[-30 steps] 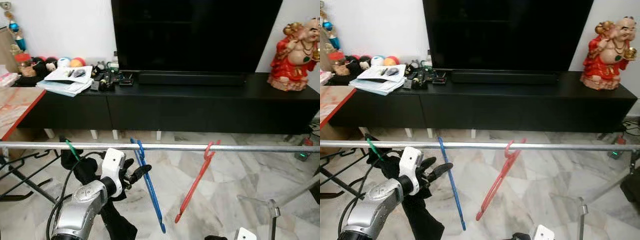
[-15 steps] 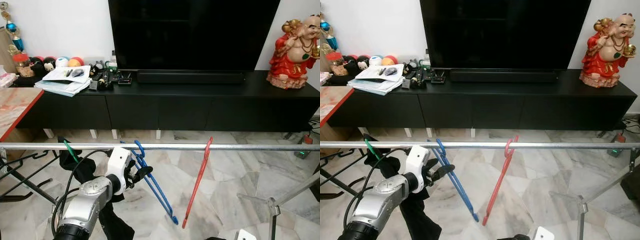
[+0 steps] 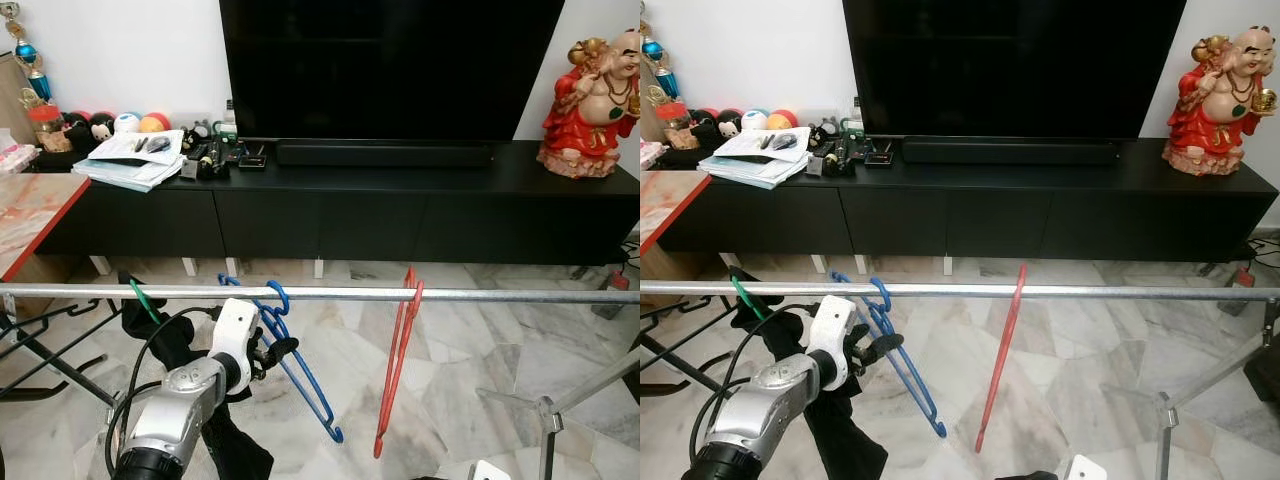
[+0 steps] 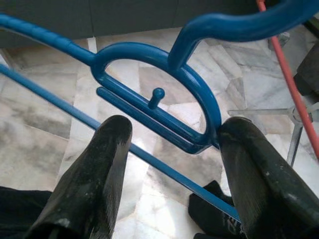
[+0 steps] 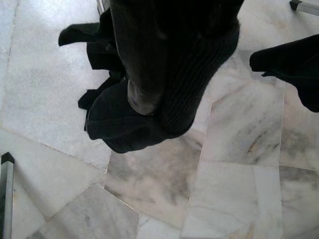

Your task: Hang hanger

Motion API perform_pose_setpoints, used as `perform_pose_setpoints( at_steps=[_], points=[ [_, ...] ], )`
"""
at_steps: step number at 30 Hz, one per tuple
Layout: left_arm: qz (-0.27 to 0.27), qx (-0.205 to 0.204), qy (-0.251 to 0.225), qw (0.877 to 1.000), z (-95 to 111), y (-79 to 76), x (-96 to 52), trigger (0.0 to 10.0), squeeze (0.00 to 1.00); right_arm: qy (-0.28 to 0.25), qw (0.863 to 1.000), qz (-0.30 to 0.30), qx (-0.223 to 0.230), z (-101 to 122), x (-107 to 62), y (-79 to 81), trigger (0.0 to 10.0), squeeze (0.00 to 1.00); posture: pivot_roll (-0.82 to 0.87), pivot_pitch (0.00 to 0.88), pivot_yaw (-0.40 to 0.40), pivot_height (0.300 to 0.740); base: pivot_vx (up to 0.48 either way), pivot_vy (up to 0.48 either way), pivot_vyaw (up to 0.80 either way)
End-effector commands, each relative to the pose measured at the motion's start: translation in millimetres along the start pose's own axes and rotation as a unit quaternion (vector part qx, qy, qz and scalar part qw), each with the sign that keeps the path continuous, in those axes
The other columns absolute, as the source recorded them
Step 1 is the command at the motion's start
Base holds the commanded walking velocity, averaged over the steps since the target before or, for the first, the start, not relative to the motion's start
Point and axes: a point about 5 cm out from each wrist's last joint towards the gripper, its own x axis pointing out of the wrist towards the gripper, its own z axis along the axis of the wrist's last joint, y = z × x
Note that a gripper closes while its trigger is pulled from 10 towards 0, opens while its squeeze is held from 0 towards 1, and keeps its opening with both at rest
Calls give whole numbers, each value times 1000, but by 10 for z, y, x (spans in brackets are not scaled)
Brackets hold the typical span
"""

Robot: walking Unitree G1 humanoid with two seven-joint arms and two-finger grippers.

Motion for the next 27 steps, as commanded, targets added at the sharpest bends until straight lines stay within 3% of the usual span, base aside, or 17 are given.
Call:
perform_pose_setpoints(
  at_steps=[1, 3, 4, 22, 23, 24, 27],
  points=[
    [0, -11, -6, 1000, 77, 0, 16, 10000, 110, 6, 1000, 0, -1, -38, -8, -3, 10000, 0, 104, 0, 16, 740, 0, 0, 0],
    [-1, -12, -8, 1000, 88, -4, 19, 10000, 110, 6, 1000, 0, -1, -39, -8, -4, 10000, 0, 104, 0, 16, 740, 0, 0, 0],
    [-1, -11, -8, 1000, 98, -9, 23, 10000, 1000, 7, 1000, 0, -1, -40, -8, -5, 10000, 0, 106, 0, 17, 740, 0, 0, 0],
    [19, -9, 9, 1000, 208, -21, 51, 10000, 1000, 11, 1000, 2, -5, -68, -13, 13, 10000, 0, 113, 0, 17, 740, 0, 0, 0],
    [23, -7, 14, 1000, 225, -34, 59, 10000, 878, 12, 1000, 2, -4, -70, -13, 15, 10000, 0, 112, 0, 18, 740, 0, 0, 0],
    [25, -4, 15, 1000, 236, -38, 63, 10000, 0, 12, 1000, 2, -4, -71, -14, 16, 10000, 0, 112, 0, 19, 740, 0, 0, 0],
    [33, 6, 14, 999, 274, -38, 74, 10000, 0, 12, 1000, 3, -3, -74, -14, 18, 10000, 0, 112, 0, 19, 740, 0, 0, 0]
  ],
)
